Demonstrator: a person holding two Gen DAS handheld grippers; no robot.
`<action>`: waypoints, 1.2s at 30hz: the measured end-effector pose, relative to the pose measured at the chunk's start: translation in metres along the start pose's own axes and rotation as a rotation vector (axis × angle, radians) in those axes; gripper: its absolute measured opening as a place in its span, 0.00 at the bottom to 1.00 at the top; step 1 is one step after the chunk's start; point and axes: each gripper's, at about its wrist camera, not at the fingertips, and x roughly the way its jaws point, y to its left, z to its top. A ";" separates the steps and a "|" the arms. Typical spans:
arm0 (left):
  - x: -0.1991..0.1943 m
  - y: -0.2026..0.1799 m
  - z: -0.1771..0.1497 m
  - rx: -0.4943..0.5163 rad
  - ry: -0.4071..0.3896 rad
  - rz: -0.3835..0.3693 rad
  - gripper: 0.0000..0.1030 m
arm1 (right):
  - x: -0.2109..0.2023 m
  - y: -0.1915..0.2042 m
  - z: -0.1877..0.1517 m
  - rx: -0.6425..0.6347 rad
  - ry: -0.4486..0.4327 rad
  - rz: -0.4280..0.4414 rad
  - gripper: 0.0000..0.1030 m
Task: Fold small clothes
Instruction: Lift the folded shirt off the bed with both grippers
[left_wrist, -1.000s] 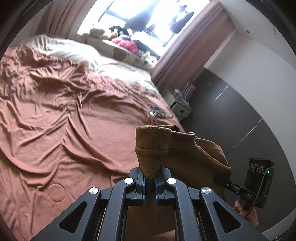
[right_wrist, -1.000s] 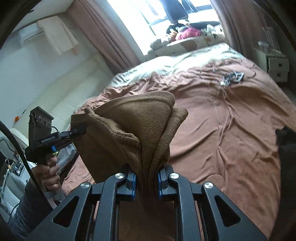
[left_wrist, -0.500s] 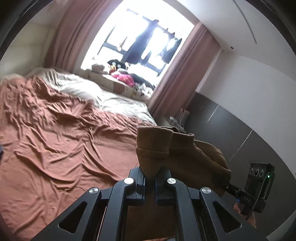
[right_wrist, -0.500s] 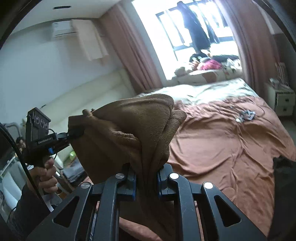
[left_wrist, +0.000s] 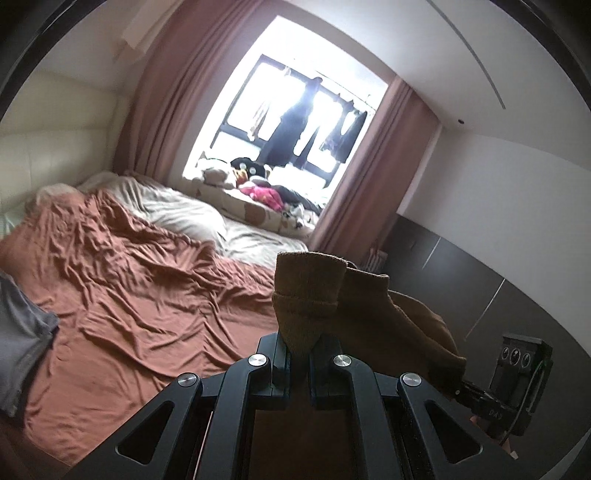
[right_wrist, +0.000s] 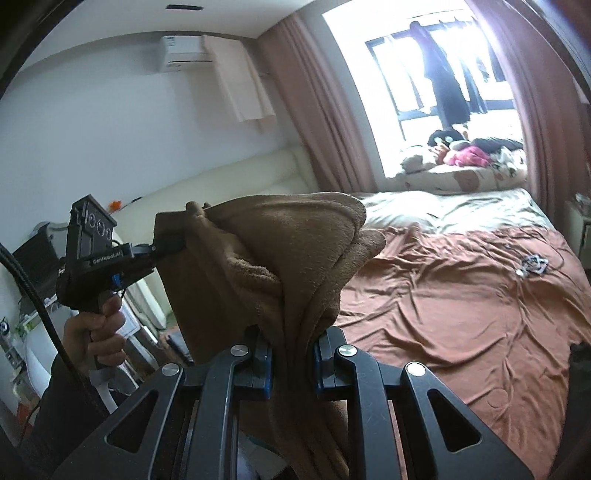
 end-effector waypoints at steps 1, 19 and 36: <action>-0.008 0.003 0.002 0.000 -0.012 0.004 0.06 | 0.005 0.000 0.001 -0.010 0.002 0.008 0.12; -0.096 0.112 0.019 0.000 -0.121 0.175 0.06 | 0.098 0.019 0.011 -0.137 0.070 0.158 0.12; -0.169 0.235 0.056 0.063 -0.123 0.379 0.06 | 0.210 0.072 0.010 -0.190 0.115 0.308 0.12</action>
